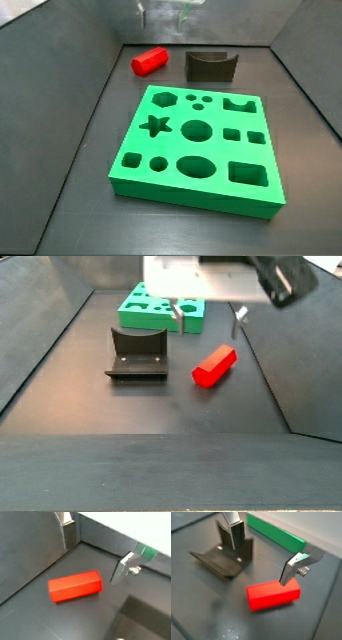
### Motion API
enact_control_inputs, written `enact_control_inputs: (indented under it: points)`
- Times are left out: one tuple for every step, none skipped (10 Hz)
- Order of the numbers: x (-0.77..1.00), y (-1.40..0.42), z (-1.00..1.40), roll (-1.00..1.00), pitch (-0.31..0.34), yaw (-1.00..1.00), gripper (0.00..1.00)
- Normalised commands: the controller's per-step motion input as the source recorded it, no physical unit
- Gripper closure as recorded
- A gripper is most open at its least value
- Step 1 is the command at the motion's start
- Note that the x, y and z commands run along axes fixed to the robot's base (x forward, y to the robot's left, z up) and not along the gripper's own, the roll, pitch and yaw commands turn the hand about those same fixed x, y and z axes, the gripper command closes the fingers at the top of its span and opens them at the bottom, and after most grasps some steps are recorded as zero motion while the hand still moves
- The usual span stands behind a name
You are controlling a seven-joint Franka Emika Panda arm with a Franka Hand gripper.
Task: Pick up the hexagon object. Move up. Place the hexagon object on the fixture. Regrasp the hexagon object. Move to above the board. Insert the hexagon object.
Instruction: Pick up the hexagon object.
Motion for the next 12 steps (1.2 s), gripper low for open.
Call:
enact_control_inputs:
  points:
    - [-0.34, 0.0, -0.61, -0.08, -0.091, -0.77, 0.0]
    - [-0.22, -0.05, -0.35, -0.06, -0.099, -0.77, 0.0]
    - [0.01, -0.07, -0.38, -0.02, -0.129, -0.3, 0.0]
    - [0.14, -0.04, -0.76, 0.0, -0.143, -0.36, 0.0]
    - [0.08, 0.0, -0.76, -0.02, -0.124, -0.33, 0.0]
    - [0.0, 0.01, -0.67, -0.02, -0.091, -0.37, 0.0]
    - [0.05, 0.07, -0.46, 0.0, -0.063, -0.51, 0.0]
    - [0.03, 0.04, -0.41, -0.02, -0.066, -0.59, 0.0]
    - [0.01, 0.13, -0.33, -0.02, -0.026, -0.6, 0.0]
    - [0.01, 0.14, -0.31, -0.02, -0.003, -0.57, 0.0]
    - [-0.01, 0.05, -0.14, -0.08, -0.043, -0.22, 0.0]
    - [0.04, 0.03, 0.0, -0.04, 0.0, -0.11, 0.0]
